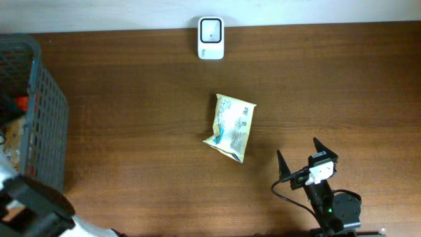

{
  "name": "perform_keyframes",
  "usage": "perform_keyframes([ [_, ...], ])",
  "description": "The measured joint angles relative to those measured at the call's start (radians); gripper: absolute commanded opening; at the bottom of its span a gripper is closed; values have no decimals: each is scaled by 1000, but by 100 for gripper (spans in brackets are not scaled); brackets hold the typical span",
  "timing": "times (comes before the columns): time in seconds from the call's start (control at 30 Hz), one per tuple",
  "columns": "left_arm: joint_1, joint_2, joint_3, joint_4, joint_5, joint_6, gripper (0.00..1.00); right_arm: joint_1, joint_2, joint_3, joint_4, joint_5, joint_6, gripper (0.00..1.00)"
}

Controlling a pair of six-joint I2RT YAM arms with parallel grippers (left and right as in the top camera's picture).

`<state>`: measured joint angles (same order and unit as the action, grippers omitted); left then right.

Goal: Scan the item barcode
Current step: 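Return left gripper to basket and grasp the orange-capped long package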

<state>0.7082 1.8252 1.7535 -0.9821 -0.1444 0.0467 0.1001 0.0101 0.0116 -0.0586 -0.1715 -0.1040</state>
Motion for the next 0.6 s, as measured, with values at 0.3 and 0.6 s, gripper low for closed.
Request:
perform_keyframes([
  [0.3,47,241,-2,-21,-54,217,99,0,0,0,0,0,-1,99],
  [0.6,70,283,-2,-1,78,266,100,0,0,0,0,0,-1,99],
])
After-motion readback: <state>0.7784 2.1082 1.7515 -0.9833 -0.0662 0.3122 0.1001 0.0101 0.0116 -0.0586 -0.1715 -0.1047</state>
